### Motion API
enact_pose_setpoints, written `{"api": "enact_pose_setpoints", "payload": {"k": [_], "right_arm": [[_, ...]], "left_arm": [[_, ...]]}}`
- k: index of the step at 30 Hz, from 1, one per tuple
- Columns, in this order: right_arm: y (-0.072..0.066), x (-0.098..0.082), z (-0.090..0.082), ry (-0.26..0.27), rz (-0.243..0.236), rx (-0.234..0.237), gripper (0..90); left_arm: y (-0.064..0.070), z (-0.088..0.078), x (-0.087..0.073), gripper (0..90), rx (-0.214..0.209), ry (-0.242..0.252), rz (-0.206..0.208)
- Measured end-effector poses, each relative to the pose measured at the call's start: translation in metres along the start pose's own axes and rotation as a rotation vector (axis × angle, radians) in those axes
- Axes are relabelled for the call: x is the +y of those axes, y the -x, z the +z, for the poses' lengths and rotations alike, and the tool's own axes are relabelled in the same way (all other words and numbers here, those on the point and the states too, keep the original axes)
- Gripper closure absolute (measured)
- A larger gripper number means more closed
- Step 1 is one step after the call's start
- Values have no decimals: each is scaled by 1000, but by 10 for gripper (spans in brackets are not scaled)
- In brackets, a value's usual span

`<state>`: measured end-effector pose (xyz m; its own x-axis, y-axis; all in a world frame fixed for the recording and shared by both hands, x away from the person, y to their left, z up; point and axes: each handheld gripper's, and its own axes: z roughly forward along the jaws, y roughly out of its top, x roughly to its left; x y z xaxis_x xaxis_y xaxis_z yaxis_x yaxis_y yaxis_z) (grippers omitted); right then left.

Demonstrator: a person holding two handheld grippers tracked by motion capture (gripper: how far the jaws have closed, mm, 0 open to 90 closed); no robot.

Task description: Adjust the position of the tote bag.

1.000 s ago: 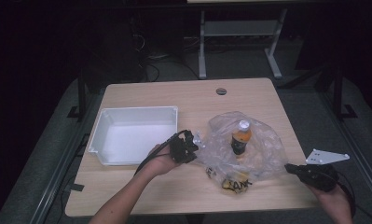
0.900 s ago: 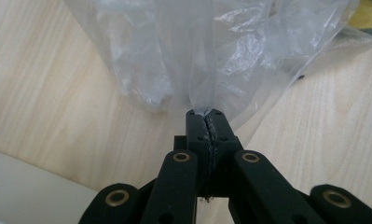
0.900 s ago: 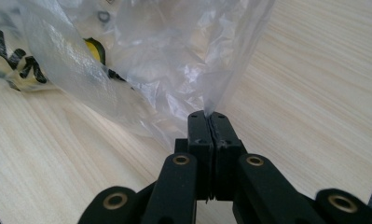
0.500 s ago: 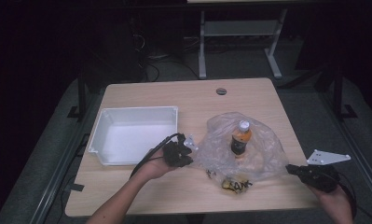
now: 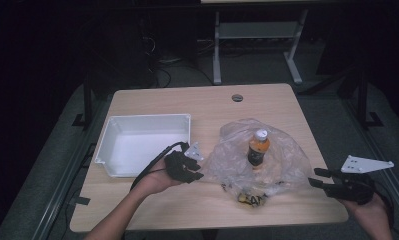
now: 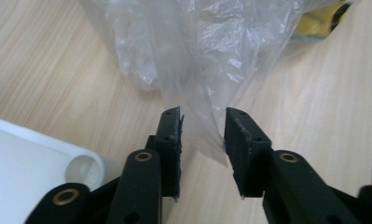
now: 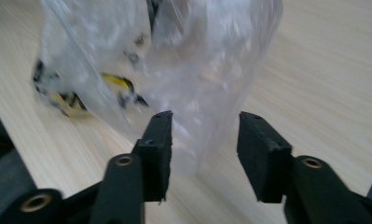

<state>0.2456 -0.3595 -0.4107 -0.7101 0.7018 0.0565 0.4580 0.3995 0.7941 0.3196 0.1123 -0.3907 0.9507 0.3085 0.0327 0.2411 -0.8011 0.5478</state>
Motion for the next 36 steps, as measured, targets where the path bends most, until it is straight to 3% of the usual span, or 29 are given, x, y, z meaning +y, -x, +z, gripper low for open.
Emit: {"api": "enact_pose_setpoints", "payload": {"k": [5, 10, 16, 24, 36], "right_arm": [[-6, 14, -5, 36, -29, 26, 447], [-9, 23, -1, 27, -52, 39, 417], [-8, 42, 8, 27, -97, 55, 367], [-5, 56, 14, 28, -113, 60, 322], [5, 86, 27, 34, -146, 84, 284]], "left_arm": [[-3, -11, 0, 606, -2, 24, -9], [-3, -19, 5, 571, -14, 58, -3], [0, -27, 24, 511, 3, 68, 20], [-4, -38, 51, 460, -7, 120, 39], [-10, -33, 91, 405, 0, 146, 51]]}}
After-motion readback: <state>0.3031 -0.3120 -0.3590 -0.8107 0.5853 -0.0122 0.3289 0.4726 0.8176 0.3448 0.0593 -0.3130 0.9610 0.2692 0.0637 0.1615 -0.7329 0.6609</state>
